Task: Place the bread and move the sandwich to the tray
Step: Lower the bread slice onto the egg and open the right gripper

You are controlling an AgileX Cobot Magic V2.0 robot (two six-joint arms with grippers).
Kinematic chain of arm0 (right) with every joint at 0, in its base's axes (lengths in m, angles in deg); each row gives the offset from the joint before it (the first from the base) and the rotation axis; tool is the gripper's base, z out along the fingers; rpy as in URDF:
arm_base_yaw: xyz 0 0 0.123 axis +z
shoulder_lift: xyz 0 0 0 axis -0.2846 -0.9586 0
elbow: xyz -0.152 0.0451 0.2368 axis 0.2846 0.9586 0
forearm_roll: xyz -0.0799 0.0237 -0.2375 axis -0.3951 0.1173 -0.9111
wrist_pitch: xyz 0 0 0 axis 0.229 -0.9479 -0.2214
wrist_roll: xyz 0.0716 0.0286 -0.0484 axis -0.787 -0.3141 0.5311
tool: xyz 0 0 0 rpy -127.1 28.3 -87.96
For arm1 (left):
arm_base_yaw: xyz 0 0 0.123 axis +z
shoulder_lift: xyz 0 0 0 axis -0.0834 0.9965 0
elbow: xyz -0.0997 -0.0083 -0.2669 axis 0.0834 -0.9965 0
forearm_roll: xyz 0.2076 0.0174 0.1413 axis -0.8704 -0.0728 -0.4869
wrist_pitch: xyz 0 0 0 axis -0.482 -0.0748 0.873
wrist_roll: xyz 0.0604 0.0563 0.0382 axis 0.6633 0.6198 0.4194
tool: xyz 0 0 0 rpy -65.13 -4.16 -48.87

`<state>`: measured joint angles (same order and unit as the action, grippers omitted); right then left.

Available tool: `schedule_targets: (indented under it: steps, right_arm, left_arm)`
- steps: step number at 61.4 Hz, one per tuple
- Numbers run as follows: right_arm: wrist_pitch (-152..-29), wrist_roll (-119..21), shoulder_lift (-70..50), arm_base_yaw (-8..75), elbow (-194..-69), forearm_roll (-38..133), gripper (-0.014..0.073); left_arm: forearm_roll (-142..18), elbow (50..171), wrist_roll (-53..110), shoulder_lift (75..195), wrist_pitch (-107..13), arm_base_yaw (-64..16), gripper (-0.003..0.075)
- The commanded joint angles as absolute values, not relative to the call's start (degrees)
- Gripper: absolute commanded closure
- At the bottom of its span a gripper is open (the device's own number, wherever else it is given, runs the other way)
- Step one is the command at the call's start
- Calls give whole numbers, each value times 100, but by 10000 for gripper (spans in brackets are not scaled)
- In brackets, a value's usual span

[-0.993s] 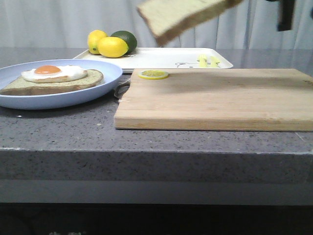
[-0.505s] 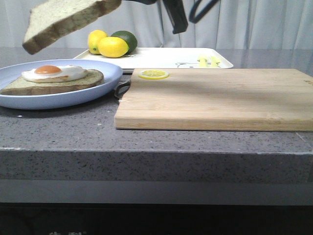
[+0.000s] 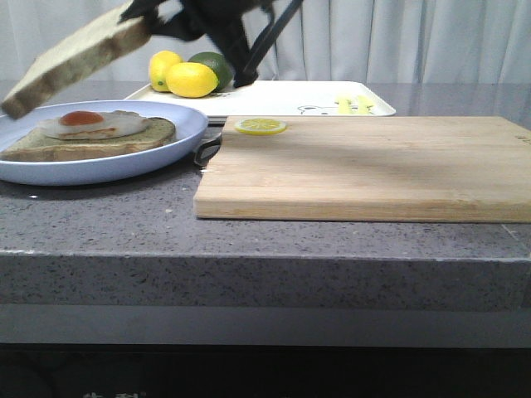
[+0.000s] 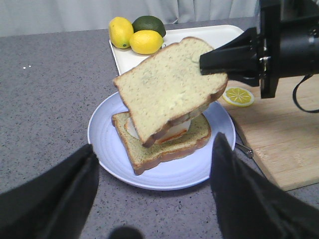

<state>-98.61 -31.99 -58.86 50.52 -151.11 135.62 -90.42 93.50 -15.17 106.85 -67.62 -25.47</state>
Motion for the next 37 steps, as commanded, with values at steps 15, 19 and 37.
schedule_targets:
  steps: [15,19,37]
  right_arm:
    - [-9782,-3219,-5811,5138,-15368,13930,517]
    - [-9775,-3212,-5811,5138,-15368,13813,490]
    - [-10018,-3212,-5800,4917,-15368,12588,179]
  left_arm:
    - [-9046,9507,-1522,10741,-6348,-2594,246]
    - [-9046,9507,-1522,10741,-6348,-2594,246]
    - [-9046,9507,-1522,10741,-6348,-2594,246]
